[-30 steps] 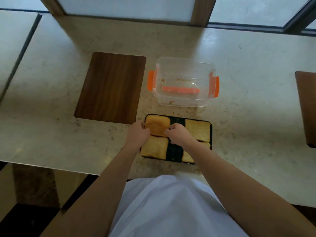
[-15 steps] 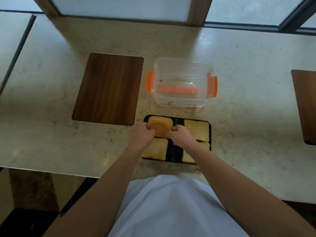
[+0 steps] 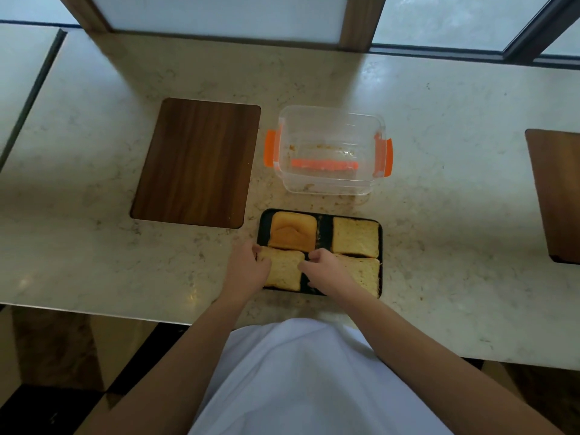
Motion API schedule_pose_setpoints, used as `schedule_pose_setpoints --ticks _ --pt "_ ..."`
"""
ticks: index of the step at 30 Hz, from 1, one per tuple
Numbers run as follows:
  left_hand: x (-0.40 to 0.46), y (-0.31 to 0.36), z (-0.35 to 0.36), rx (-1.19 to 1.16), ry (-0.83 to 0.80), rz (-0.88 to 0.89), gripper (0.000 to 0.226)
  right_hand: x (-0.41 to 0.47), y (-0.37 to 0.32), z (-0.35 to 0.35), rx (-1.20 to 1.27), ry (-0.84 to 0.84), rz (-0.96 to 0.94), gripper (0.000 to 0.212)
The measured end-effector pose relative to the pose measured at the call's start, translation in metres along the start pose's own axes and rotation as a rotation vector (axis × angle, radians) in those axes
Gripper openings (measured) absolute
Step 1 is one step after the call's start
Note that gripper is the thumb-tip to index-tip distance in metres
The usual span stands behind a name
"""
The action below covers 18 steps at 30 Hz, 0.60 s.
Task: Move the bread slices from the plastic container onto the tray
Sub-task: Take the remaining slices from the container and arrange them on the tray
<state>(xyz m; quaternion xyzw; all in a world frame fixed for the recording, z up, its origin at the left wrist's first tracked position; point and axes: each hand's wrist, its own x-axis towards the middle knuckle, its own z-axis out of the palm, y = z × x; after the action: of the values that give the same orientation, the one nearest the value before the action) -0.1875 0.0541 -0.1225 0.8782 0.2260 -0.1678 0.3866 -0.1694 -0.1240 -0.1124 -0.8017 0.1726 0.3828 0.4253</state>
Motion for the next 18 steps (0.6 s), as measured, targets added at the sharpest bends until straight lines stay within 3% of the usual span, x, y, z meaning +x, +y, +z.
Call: schedule_pose_setpoints --ticks 3,10,18 --pt "-0.005 -0.007 0.002 0.004 -0.031 -0.021 0.032 -0.001 0.002 0.006 0.038 -0.038 0.015 0.044" --pt "-0.008 -0.005 0.006 -0.007 -0.048 -0.014 0.035 -0.001 0.005 0.006 0.046 -0.045 0.017 0.056" --pt "-0.005 0.000 0.012 0.000 -0.078 -0.006 0.033 -0.004 0.013 -0.004 0.051 -0.016 0.025 0.047"
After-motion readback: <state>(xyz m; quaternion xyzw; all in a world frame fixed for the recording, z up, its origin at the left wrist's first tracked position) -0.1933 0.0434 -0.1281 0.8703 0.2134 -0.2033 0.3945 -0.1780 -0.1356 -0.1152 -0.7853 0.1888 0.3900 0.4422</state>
